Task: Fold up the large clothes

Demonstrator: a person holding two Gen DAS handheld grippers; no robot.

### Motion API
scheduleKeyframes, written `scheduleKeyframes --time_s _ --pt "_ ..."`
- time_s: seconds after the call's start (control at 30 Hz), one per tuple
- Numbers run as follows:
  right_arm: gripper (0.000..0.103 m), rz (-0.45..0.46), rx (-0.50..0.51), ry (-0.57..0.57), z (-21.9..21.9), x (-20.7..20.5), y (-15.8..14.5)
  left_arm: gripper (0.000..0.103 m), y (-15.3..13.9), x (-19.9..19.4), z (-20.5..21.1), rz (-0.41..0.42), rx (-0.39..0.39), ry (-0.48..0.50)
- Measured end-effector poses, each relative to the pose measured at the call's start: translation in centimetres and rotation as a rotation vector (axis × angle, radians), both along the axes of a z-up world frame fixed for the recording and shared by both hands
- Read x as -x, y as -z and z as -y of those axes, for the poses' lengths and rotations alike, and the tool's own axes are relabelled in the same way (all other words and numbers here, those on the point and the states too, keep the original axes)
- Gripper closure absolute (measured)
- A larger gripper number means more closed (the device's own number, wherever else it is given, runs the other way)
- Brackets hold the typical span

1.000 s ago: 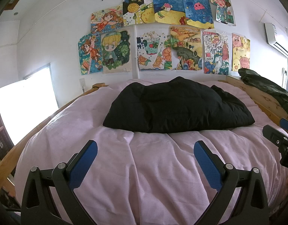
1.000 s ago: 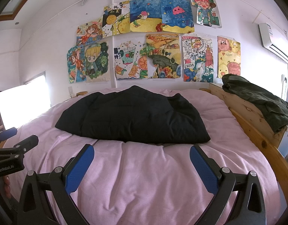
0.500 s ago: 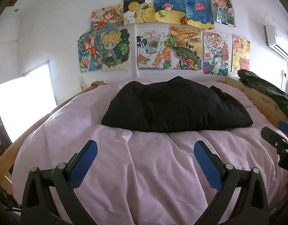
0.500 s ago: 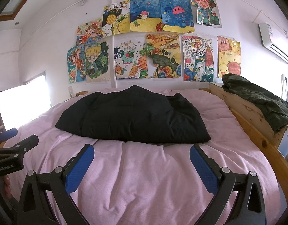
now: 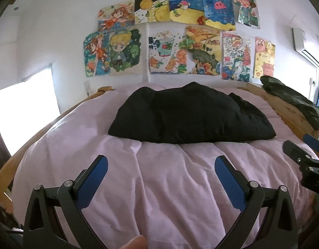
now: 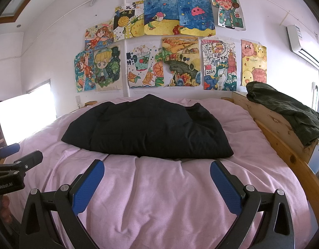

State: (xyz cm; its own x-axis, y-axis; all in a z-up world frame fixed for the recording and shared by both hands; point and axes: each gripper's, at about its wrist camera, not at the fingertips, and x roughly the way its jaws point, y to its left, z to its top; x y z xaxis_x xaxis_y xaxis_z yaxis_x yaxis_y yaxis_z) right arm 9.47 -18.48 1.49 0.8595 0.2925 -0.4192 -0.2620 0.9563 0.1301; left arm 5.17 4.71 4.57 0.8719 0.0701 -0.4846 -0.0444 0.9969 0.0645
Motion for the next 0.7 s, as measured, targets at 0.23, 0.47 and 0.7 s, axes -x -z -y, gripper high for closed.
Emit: scheduleKeyframes --time_s 0.23,0.47,0.7 --pt "0.0 0.0 -0.001 0.001 -0.07 0.03 -0.02 0.002 -0.18 -0.08 0.34 0.002 -0.018 0.007" --pt "0.0 -0.001 0.0 0.0 -0.08 0.01 -0.04 0.002 -0.18 -0.03 0.05 0.001 -0.019 0.009" --pt "0.0 -0.001 0.001 0.001 -0.19 0.05 -0.06 0.002 -0.25 -0.17 -0.08 0.001 -0.018 0.011"
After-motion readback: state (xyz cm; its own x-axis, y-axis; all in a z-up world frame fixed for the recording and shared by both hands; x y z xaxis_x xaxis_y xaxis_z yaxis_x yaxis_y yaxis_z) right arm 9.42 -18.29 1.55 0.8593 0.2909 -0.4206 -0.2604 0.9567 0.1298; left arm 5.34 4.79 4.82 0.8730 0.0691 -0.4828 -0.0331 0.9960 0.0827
